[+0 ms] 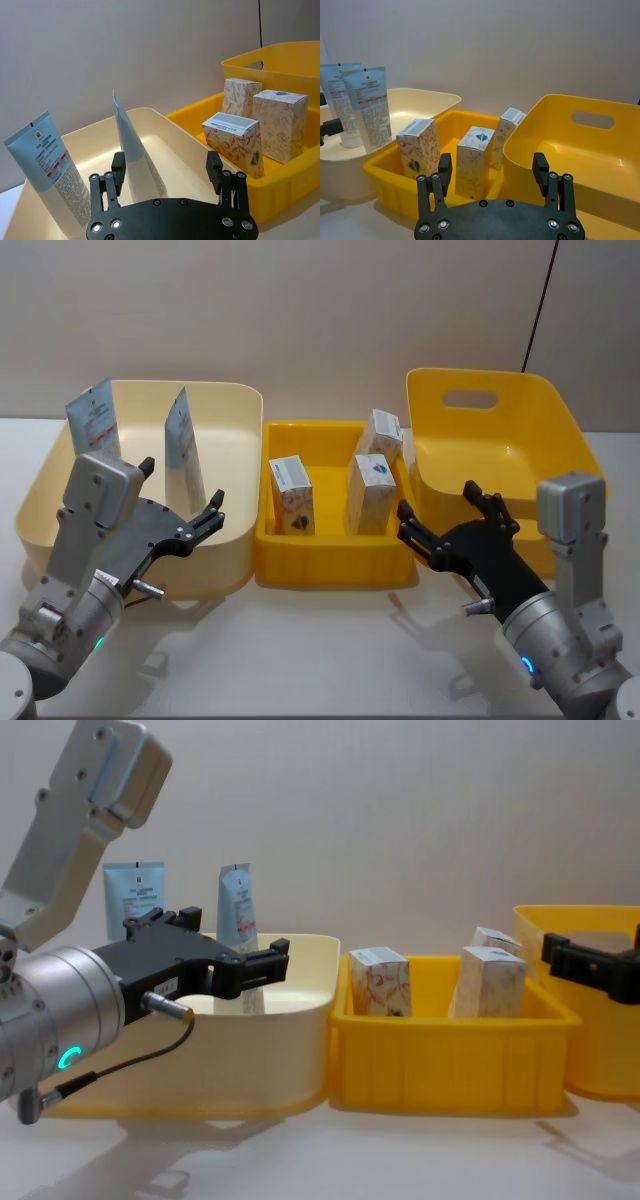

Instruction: Bimanual collaborative sorting of washing and personal care products

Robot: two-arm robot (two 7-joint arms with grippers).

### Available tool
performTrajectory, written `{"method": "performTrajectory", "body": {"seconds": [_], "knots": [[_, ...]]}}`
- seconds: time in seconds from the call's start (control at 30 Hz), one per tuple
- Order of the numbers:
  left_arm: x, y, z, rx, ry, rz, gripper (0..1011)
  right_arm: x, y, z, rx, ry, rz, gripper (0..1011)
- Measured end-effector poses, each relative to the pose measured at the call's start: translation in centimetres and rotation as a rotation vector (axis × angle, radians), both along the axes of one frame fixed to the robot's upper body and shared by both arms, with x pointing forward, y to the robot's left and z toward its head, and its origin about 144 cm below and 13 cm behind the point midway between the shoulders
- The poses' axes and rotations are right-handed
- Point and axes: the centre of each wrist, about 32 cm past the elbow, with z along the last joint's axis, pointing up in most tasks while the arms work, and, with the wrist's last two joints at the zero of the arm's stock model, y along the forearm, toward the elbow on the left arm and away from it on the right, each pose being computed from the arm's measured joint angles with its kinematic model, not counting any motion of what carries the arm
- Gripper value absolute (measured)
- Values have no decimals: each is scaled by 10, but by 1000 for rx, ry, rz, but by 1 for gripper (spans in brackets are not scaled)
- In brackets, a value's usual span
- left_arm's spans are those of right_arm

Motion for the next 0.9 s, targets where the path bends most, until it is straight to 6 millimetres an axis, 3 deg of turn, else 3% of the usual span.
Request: {"method": "performTrajectory", "body": {"seconds": [0.37,0.57,0.9], "knots": [[0,0,0,0,0,0,1003,0,9,28,-36,17,25,1001],[0,0,0,0,0,0,1003,-8,14,56,-56,17,42,1001],[0,0,0,0,0,0,1003,-24,20,79,-76,73,43,1001]]}}
